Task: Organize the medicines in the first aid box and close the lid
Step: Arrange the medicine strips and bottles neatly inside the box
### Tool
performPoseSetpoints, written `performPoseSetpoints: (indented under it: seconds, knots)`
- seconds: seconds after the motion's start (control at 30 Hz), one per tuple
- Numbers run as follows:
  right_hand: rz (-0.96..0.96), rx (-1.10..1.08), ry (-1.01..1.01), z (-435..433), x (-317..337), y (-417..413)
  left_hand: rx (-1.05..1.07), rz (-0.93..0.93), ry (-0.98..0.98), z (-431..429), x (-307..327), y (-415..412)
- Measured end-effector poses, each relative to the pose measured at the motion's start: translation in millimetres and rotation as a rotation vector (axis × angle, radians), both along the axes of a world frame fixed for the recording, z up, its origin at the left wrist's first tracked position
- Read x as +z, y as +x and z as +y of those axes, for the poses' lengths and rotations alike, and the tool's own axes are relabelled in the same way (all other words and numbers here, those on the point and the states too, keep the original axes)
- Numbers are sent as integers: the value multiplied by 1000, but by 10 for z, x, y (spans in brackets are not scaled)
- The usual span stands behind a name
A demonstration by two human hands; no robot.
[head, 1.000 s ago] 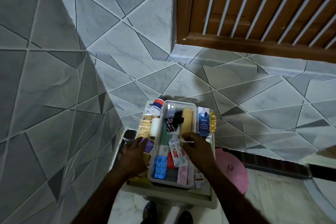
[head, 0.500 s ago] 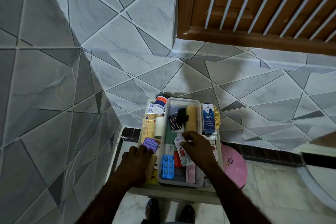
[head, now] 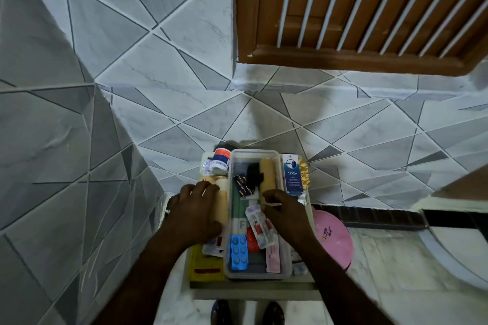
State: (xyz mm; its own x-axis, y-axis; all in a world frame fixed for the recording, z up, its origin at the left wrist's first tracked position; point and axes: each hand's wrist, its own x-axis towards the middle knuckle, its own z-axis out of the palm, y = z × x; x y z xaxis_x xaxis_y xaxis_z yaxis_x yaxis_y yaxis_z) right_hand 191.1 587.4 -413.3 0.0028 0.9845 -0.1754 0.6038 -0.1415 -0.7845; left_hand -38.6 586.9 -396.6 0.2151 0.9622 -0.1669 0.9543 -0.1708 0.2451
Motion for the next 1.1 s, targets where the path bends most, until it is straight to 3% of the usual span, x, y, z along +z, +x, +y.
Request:
performPoseSetpoints:
  seconds: [0.1, 0.33, 0.7, 1.1]
  knots:
    - [30, -10, 2, 26, 58, -12, -43, -37, 106, 153, 82, 172]
    - [86, -14, -12, 131, 144, 4, -63, 30, 71, 627, -43, 514]
    - [82, -53, -53, 267, 26, 182, -81, 288, 162, 1138, -365, 688]
    - [36, -17, -14, 360, -53, 104, -78, 234, 51, 1192, -542, 658]
